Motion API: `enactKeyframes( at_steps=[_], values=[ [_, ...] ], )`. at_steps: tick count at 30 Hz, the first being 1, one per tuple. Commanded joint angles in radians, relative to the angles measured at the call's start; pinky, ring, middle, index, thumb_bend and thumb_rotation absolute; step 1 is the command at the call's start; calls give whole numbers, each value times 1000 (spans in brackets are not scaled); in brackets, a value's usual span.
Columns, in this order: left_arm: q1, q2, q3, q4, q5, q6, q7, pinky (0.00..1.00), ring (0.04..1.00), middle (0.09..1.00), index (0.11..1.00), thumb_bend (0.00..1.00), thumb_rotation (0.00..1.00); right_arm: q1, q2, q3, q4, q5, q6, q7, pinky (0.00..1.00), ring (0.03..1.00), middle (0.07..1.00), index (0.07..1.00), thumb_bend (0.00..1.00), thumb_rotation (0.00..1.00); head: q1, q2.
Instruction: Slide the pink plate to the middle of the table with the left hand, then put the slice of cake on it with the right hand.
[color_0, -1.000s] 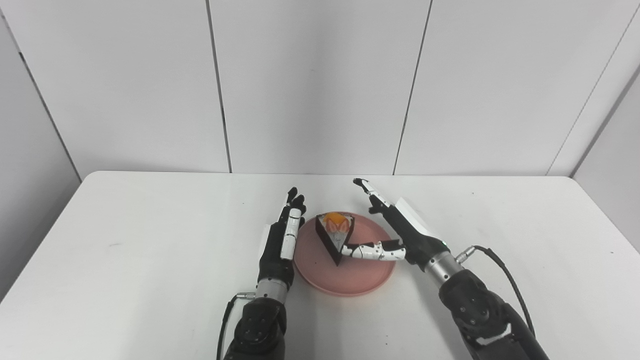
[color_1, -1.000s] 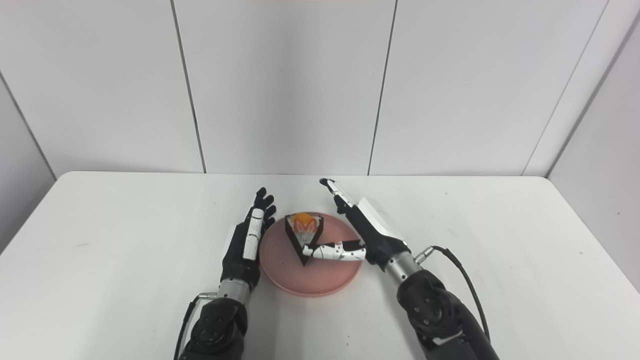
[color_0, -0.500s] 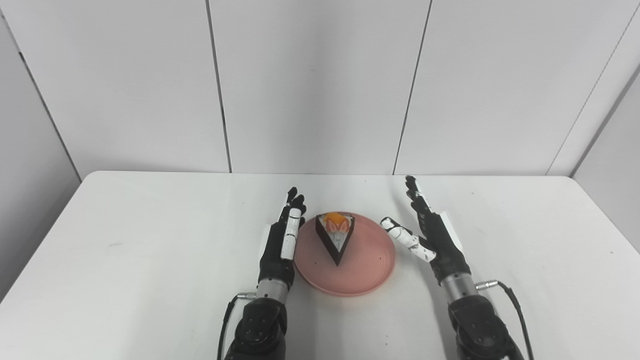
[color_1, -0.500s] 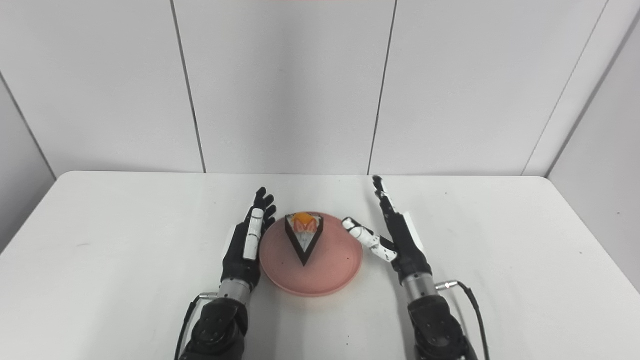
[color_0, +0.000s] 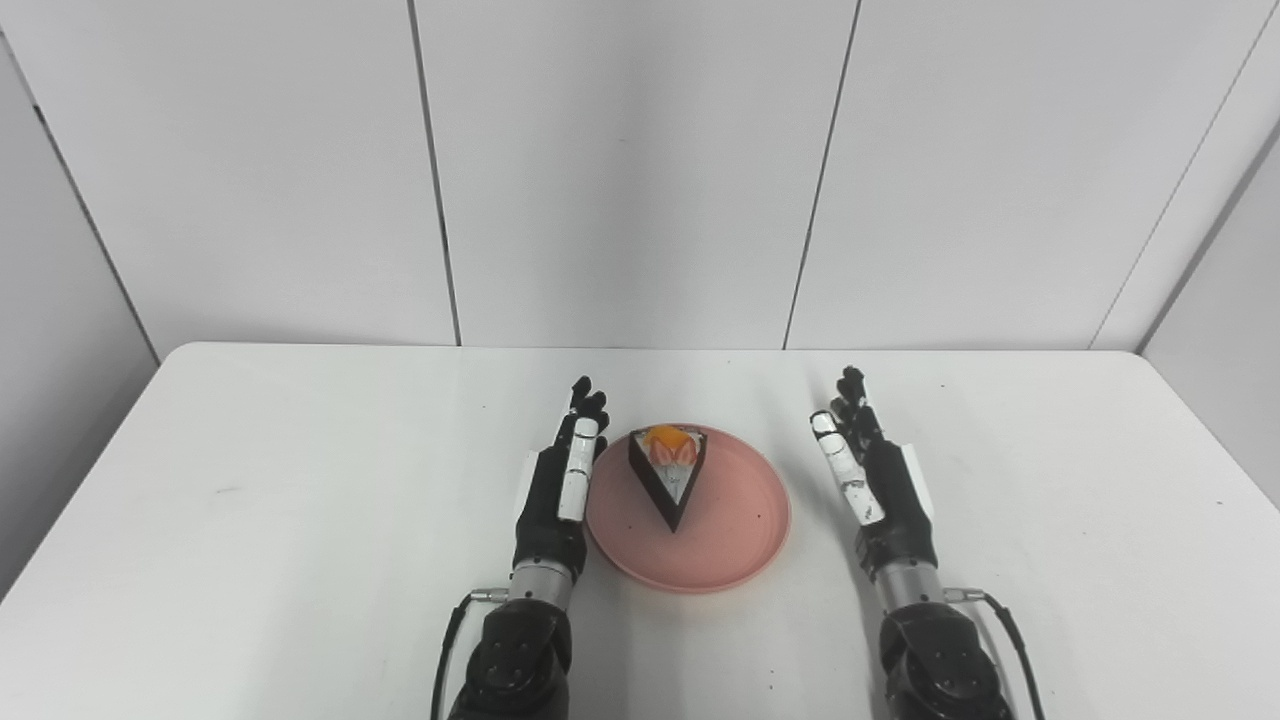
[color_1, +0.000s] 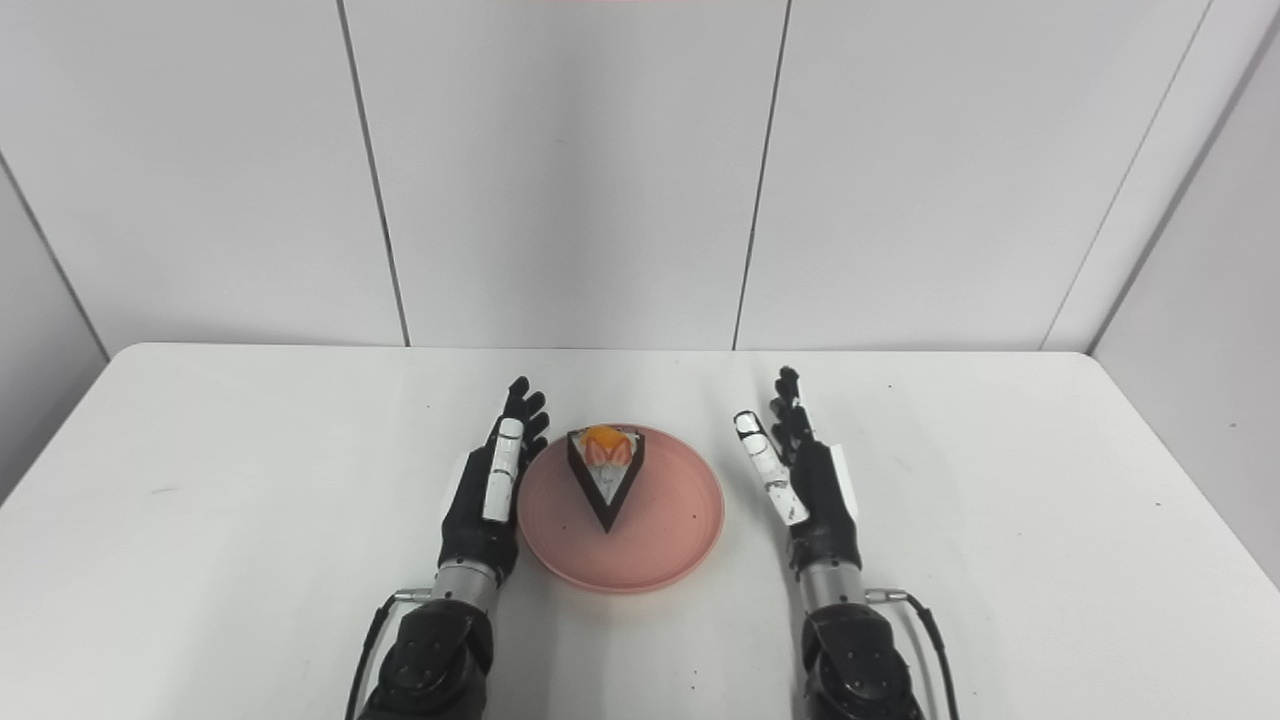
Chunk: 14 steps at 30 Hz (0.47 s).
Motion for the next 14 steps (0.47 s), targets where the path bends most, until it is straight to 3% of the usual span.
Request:
enactKeyframes(
  at_steps=[1, 14],
  values=[
    [23, 13, 7, 30, -3, -32, 2, 987, 972, 969, 962, 633, 997, -38, -5, 5, -20, 4, 3, 13, 1000, 1000, 1000, 1000, 616, 833, 1, -2],
    [15, 33, -1, 37, 18, -17, 17, 1000, 980, 975, 971, 637, 1000, -37, -7, 21, -6, -4, 24, 6, 1000, 1000, 1000, 1000, 608, 875, 3, -18]
  ],
)
